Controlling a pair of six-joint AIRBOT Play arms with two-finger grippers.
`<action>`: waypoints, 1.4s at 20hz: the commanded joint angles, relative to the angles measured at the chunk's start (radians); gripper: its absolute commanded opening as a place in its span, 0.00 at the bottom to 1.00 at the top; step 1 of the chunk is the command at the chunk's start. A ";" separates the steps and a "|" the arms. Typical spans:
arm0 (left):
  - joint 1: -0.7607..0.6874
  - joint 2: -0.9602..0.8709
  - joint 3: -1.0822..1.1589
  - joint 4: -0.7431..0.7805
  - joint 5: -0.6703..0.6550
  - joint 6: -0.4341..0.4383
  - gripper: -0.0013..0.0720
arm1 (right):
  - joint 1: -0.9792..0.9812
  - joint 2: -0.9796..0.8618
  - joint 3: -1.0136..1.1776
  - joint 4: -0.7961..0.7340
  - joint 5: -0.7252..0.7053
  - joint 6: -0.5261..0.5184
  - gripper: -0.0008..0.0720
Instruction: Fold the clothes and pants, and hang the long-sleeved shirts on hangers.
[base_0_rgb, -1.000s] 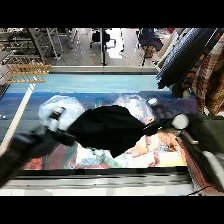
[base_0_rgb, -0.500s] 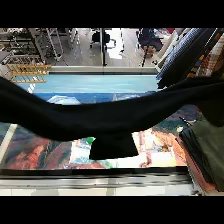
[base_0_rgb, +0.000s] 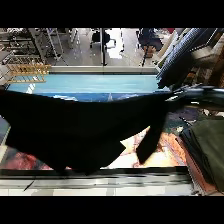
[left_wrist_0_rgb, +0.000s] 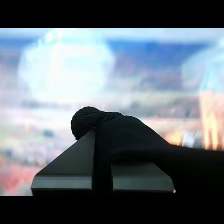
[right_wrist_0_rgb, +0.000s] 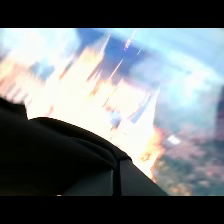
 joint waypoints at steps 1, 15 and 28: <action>0.049 -0.249 -0.118 0.046 -0.026 -0.013 0.04 | 0.000 -0.373 -0.032 0.138 -0.163 -0.109 0.03; 0.100 -0.469 -0.118 -0.040 0.018 -0.008 0.04 | -0.006 -0.657 -0.125 0.312 0.224 0.085 0.59; 0.105 -0.457 -0.117 -0.039 0.073 0.055 0.04 | 0.131 -0.322 0.009 0.499 0.038 0.055 0.02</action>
